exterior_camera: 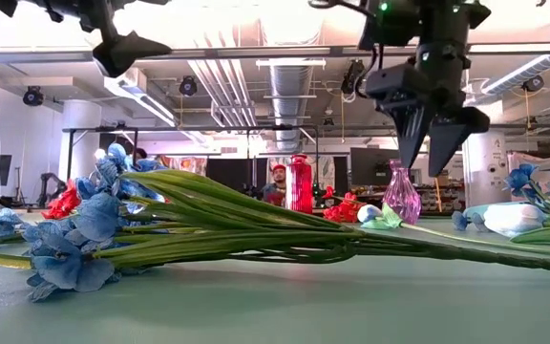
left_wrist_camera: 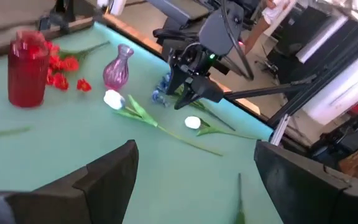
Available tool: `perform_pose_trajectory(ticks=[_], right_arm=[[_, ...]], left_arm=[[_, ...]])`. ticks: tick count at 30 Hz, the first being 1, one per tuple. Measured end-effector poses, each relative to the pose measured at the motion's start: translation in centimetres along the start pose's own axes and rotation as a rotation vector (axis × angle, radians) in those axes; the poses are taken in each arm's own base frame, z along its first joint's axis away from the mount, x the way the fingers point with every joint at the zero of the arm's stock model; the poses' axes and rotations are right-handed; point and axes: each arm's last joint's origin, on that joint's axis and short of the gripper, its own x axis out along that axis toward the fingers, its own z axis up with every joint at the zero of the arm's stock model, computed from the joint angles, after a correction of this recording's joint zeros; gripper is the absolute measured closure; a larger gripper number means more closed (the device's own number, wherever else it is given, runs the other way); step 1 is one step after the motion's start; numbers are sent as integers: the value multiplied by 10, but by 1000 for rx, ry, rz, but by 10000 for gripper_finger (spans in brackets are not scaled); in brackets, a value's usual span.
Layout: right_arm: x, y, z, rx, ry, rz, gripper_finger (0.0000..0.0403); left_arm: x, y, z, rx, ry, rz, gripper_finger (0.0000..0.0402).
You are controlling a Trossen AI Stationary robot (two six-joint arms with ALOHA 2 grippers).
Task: Sort flowers into vase by color
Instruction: Put the center white flower into the red vase
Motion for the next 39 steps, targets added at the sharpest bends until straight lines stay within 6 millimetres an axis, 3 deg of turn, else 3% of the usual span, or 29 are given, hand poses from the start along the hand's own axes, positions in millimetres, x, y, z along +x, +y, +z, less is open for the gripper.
perform_pose_trajectory(ticks=[22,39], right_arm=[[6,7,8,81,-151,0,140],[55,17,11,96,-95,-84,140]], left_arm=[[2,0,-3,14,42,-33,93],[4,5,-10,42,105,4,93]])
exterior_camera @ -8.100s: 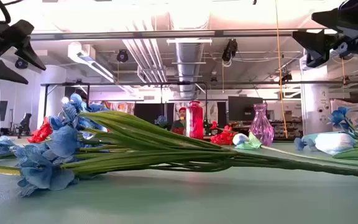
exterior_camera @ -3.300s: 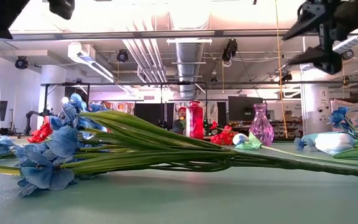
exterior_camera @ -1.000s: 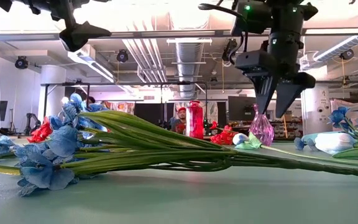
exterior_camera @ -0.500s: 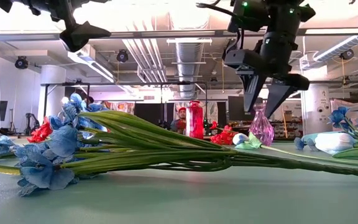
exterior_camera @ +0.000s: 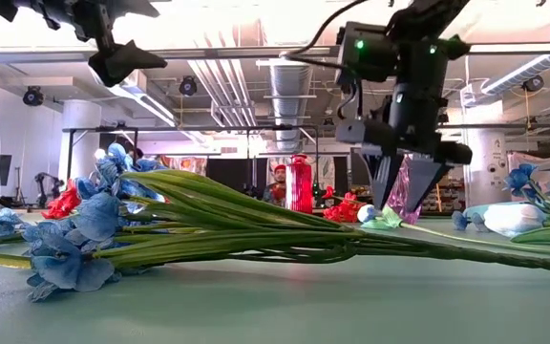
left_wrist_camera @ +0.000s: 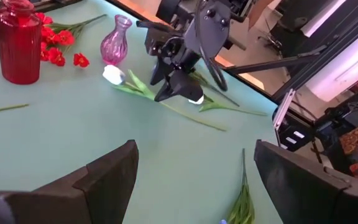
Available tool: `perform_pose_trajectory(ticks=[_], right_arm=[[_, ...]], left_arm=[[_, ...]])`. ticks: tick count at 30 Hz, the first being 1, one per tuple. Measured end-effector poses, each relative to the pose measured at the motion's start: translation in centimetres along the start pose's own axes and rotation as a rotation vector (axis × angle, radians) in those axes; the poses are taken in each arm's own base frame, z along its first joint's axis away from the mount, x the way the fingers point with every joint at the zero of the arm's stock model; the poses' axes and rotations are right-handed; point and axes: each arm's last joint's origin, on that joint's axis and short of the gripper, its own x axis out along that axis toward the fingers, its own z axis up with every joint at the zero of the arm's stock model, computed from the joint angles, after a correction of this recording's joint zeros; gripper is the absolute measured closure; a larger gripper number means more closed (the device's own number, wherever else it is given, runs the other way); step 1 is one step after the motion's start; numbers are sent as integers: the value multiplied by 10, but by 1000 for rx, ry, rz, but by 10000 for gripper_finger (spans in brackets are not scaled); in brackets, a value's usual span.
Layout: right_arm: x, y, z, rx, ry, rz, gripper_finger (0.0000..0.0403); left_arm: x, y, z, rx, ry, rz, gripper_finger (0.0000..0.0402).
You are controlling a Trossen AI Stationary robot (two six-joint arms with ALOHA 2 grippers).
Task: Sort flowers into vase by color
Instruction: Put the center white flower into the red vase
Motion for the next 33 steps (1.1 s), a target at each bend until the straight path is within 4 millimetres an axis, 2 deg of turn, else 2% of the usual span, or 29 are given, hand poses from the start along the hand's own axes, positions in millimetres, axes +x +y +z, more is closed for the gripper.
perform_pose_trajectory(ticks=[4,7,18,22,28,33], right_arm=[[11,1,-1,-5,17,-28,148],[17,1,-2,-9,27,-45,173],[23,4,-1,-9,26,-44,336],[23,4,-1,-9,22,-36,380],[16,6,0,-8,22,16,384],[-6,18,9,-55,-54,144,384]], left_arm=[[1,1,-1,-6,8,5,93],[2,1,-2,-6,12,7,93],[8,2,-3,-14,32,20,93],[11,2,-4,-14,43,26,93],[14,3,-5,-12,58,35,93],[16,3,-5,-8,59,36,93]])
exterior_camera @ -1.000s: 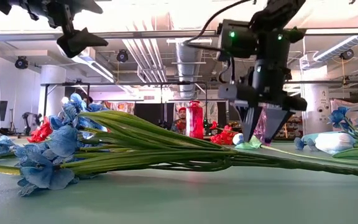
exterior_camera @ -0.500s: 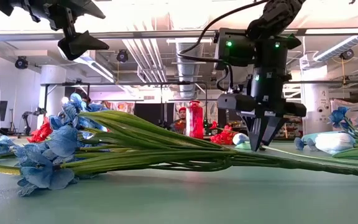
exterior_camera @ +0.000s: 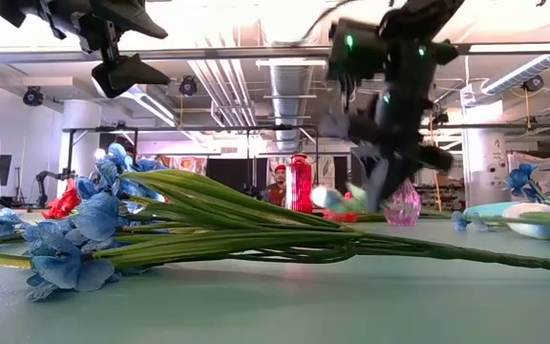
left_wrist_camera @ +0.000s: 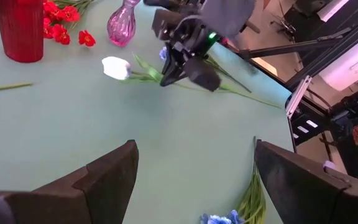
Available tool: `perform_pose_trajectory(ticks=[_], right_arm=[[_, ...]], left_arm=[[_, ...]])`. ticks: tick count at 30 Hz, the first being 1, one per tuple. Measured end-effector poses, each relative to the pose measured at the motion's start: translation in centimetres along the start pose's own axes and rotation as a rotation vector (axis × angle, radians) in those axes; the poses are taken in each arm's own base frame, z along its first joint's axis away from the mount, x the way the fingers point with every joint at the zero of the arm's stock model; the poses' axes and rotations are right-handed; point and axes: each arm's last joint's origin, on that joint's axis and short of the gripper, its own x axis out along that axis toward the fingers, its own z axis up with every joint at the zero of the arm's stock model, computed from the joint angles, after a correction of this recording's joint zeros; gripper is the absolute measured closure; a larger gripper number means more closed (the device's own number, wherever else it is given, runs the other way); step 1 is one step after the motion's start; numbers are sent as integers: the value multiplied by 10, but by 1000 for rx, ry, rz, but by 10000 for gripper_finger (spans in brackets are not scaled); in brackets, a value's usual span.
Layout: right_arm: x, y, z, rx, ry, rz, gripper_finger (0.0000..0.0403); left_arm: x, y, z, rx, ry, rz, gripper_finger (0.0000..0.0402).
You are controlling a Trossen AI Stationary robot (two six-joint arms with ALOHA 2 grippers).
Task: Sort flowers into vase by color
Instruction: Put the center white flower into the red vase
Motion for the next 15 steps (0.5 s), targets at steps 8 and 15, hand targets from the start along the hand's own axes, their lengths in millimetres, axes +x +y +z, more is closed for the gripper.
perform_pose_trajectory(ticks=[8,15], right_arm=[[-30,23,21,-120,-228,274,385],[-42,31,37,-200,-387,393,385]], left_arm=[[-1,-1,1,5,-14,-8,93],[-2,-1,2,15,-22,-13,93]])
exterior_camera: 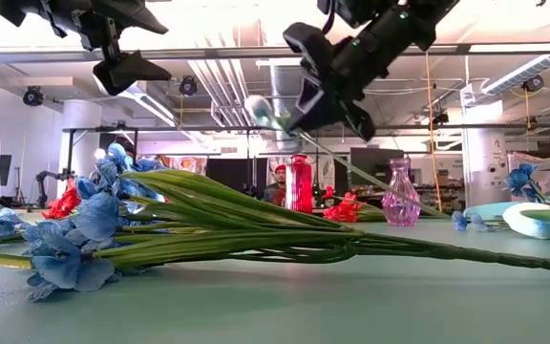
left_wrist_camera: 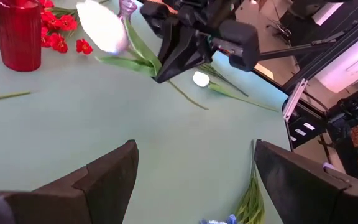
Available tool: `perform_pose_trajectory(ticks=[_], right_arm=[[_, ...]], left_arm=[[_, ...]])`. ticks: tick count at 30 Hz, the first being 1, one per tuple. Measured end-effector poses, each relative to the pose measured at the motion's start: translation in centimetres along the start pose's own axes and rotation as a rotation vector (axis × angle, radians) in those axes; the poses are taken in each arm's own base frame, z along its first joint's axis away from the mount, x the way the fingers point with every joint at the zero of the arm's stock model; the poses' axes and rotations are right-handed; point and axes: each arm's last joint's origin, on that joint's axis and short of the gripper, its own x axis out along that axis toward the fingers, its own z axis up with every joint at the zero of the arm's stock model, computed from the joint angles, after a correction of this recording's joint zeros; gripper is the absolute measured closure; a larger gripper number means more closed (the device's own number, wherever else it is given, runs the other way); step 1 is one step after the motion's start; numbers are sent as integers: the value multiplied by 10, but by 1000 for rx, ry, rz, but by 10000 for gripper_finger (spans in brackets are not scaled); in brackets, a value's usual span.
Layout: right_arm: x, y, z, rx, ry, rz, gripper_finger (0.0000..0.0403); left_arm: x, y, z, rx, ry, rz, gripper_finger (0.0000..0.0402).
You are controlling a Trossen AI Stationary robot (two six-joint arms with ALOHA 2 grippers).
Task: Sort flowers into vase by color
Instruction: Put the center white flower into the red vase
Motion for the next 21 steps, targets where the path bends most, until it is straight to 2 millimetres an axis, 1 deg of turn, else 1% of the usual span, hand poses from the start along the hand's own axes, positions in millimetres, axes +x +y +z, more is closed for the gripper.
perform_pose_trajectory(ticks=[9,15,18,21], right_arm=[[-2,4,28,-115,-230,115,385],[-10,8,53,-208,-462,198,385],[-16,5,65,-254,-587,217,385],[-21,-3,78,-306,-697,203,385]], left_arm=[[0,0,1,17,-5,-3,93],[1,0,0,34,-4,-2,93],[3,0,1,40,-6,-3,93],[4,0,1,43,-3,-1,93]])
